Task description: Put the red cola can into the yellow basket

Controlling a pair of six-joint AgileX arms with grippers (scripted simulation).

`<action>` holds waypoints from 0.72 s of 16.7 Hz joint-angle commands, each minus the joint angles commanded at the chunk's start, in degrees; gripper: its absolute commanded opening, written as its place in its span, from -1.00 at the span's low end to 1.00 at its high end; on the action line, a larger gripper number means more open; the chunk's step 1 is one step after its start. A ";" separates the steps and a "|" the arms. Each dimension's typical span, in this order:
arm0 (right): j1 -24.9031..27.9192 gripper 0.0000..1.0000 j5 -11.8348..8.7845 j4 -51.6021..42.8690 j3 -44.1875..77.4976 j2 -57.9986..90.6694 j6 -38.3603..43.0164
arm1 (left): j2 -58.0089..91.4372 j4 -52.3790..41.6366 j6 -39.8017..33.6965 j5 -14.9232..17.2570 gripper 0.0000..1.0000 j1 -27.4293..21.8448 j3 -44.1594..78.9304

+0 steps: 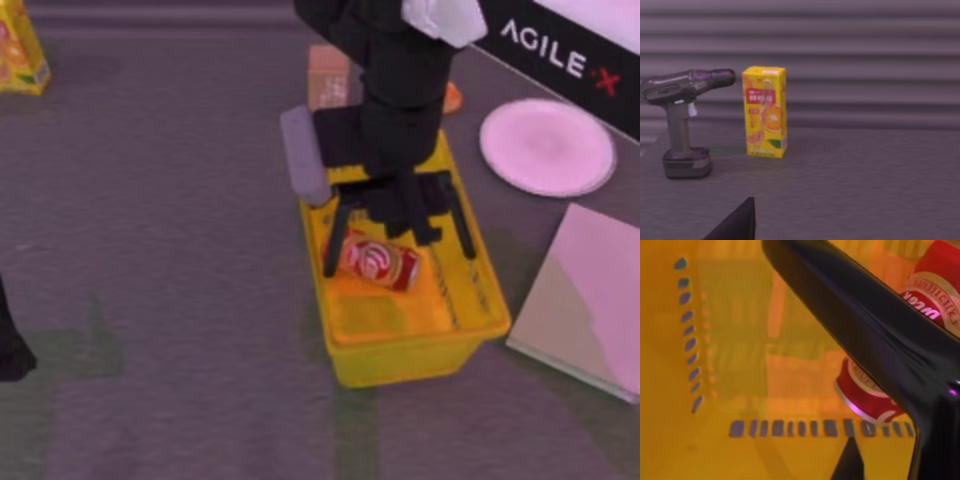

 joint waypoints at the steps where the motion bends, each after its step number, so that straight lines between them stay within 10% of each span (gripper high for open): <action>1: 0.00 -1.00 0.00 0.00 0.00 0.00 0.00 | 0.00 0.00 0.00 0.00 1.00 0.00 0.00; 12: -1.11 -1.00 0.02 -8.36 8.94 0.68 -1.44 | 0.00 0.00 0.00 0.00 1.00 0.00 0.00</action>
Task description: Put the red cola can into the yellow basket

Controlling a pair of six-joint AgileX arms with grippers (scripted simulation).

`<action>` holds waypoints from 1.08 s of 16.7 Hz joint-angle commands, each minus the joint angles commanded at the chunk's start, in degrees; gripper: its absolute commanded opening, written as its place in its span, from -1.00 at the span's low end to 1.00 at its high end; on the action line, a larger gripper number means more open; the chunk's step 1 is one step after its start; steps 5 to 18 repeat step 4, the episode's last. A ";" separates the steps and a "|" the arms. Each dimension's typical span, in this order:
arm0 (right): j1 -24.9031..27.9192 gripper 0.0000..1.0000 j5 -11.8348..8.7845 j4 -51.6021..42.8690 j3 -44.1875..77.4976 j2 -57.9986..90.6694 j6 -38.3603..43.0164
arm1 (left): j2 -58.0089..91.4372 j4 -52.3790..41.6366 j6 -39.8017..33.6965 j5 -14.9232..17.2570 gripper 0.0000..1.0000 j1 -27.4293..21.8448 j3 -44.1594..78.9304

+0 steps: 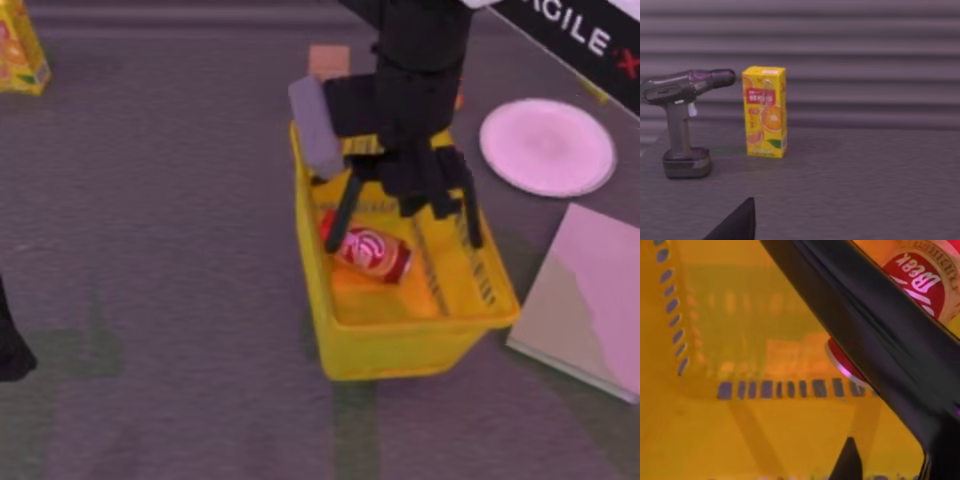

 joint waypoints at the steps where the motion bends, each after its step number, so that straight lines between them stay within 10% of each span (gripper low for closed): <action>1: -0.25 -1.00 0.00 -1.80 1.82 0.02 -0.29 | 0.00 0.00 0.00 0.00 1.00 0.00 0.00; 18: -0.57 -1.00 0.00 -3.78 3.81 -0.06 -0.65 | 0.00 0.00 0.00 0.00 1.00 0.00 0.00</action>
